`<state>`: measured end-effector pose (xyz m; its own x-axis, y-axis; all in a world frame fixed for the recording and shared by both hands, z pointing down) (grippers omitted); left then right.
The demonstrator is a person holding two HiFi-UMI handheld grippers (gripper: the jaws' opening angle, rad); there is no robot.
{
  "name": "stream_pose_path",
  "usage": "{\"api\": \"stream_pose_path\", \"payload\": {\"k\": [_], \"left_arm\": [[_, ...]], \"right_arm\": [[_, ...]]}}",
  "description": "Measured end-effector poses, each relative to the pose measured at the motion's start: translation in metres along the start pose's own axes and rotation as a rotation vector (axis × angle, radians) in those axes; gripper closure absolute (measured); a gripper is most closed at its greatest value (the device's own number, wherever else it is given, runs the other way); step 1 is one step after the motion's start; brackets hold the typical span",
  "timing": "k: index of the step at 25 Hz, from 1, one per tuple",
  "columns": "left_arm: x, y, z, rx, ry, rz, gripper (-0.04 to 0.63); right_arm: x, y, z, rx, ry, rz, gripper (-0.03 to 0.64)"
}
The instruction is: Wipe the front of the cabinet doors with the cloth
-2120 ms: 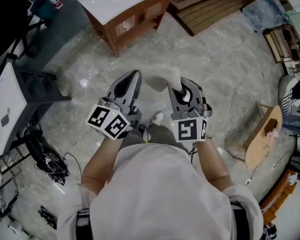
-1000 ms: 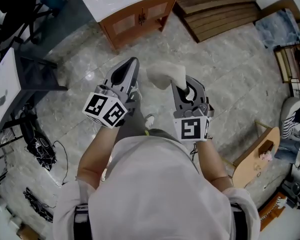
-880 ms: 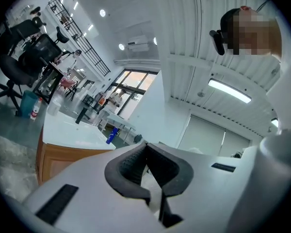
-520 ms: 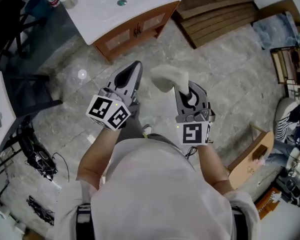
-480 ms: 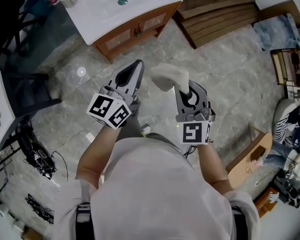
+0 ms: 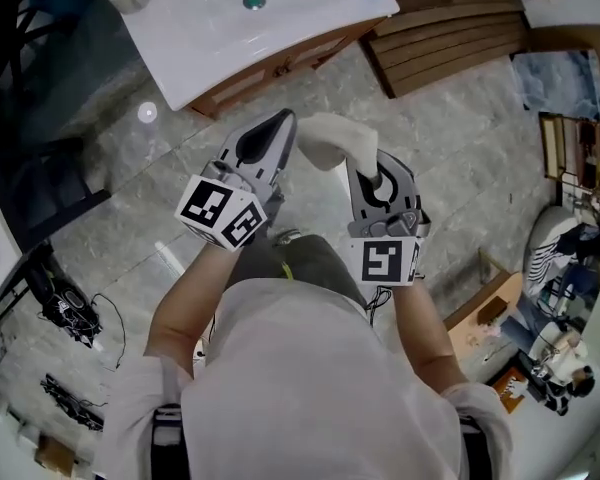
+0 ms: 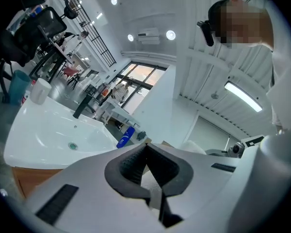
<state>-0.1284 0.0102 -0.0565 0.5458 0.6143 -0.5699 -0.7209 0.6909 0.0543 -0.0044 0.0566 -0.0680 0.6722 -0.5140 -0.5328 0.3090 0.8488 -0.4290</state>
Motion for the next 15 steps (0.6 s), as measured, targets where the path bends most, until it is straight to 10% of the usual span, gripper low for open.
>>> {"api": "stream_pose_path", "payload": {"k": [7, 15], "left_arm": [[-0.048, -0.03, 0.02, -0.008, 0.004, -0.066, 0.578], [-0.137, -0.078, 0.13, -0.029, -0.051, -0.187, 0.578]], "right_arm": [[0.01, -0.061, 0.031, 0.02, 0.027, -0.065, 0.546], [-0.014, -0.187, 0.16, 0.13, 0.013, -0.145, 0.546]]}}
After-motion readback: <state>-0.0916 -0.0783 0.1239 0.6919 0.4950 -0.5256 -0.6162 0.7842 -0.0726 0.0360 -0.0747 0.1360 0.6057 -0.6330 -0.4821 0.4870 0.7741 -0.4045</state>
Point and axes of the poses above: the fingertips, and each gripper's own axes: y backward along the fingers, x to its right, z out of its underside, the point moved 3 cm from there along y, backward along the fingers, and after that the axes turned 7 degrees about z, right-handed, at the moved point
